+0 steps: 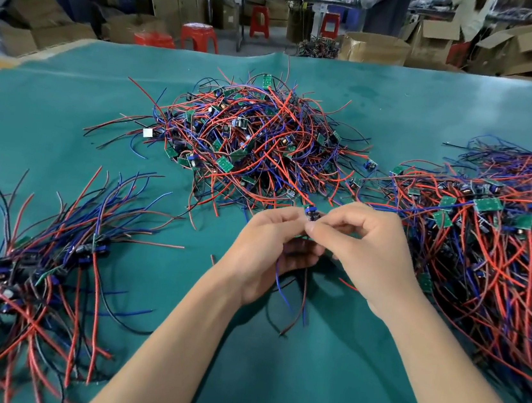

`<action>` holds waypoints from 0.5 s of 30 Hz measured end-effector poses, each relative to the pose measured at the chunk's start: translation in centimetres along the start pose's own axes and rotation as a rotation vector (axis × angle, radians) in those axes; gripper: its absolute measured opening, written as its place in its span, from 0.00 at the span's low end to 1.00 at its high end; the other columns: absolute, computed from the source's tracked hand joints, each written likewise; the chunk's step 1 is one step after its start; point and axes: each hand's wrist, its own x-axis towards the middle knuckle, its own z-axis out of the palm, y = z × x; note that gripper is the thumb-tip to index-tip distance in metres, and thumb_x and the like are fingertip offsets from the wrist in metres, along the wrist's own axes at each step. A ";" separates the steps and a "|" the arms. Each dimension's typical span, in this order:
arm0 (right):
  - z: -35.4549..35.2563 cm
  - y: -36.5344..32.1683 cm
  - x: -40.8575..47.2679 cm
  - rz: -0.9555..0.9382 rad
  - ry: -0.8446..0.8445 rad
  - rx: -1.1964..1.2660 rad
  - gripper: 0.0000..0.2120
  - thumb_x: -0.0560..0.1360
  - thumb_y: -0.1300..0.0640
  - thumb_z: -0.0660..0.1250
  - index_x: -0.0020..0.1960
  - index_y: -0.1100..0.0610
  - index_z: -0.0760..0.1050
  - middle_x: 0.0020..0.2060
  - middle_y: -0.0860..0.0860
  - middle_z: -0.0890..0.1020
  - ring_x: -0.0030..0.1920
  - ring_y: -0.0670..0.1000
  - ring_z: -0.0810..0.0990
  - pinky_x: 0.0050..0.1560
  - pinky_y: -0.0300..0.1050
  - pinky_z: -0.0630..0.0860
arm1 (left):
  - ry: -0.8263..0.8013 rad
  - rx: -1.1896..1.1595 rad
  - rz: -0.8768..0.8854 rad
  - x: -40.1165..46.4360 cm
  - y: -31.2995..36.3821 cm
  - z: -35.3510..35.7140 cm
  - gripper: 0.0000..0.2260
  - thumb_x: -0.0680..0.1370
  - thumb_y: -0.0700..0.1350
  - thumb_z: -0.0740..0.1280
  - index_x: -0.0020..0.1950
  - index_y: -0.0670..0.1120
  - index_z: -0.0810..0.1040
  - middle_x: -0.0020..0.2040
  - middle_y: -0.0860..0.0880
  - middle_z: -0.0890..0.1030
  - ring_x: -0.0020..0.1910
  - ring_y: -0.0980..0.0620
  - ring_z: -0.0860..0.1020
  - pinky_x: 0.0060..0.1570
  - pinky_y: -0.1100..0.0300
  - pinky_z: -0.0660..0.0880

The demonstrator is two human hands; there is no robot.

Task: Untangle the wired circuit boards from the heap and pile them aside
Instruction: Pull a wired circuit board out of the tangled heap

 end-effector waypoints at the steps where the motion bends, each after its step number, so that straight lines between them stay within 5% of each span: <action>1: 0.0 0.0 0.1 0.014 0.025 0.022 0.04 0.68 0.54 0.79 0.36 0.52 0.84 0.34 0.49 0.84 0.34 0.47 0.79 0.38 0.47 0.75 | -0.021 0.010 -0.001 0.0 0.0 0.0 0.10 0.82 0.36 0.61 0.41 0.42 0.76 0.36 0.46 0.78 0.33 0.53 0.77 0.36 0.63 0.76; 5: -0.4 0.3 0.7 0.111 0.132 0.173 0.04 0.73 0.59 0.76 0.42 0.53 0.82 0.32 0.47 0.82 0.32 0.44 0.79 0.29 0.36 0.71 | -0.067 0.097 0.013 -0.2 -0.4 0.0 0.04 0.81 0.35 0.63 0.46 0.38 0.76 0.41 0.46 0.79 0.32 0.56 0.74 0.36 0.66 0.73; 10: -1.3 0.0 0.9 0.264 -0.080 0.241 0.08 0.76 0.61 0.70 0.41 0.58 0.86 0.31 0.54 0.81 0.31 0.51 0.75 0.25 0.40 0.64 | -0.123 0.154 -0.008 -0.4 -0.4 0.0 0.09 0.79 0.33 0.64 0.40 0.38 0.77 0.35 0.47 0.80 0.29 0.56 0.71 0.31 0.67 0.70; 15: -2.0 -0.4 0.9 0.244 -0.033 0.314 0.10 0.76 0.65 0.71 0.39 0.56 0.86 0.44 0.52 0.86 0.34 0.47 0.74 0.28 0.40 0.65 | -0.078 0.111 -0.018 -0.4 -0.5 0.2 0.13 0.80 0.35 0.65 0.37 0.43 0.81 0.38 0.40 0.77 0.25 0.56 0.68 0.27 0.67 0.65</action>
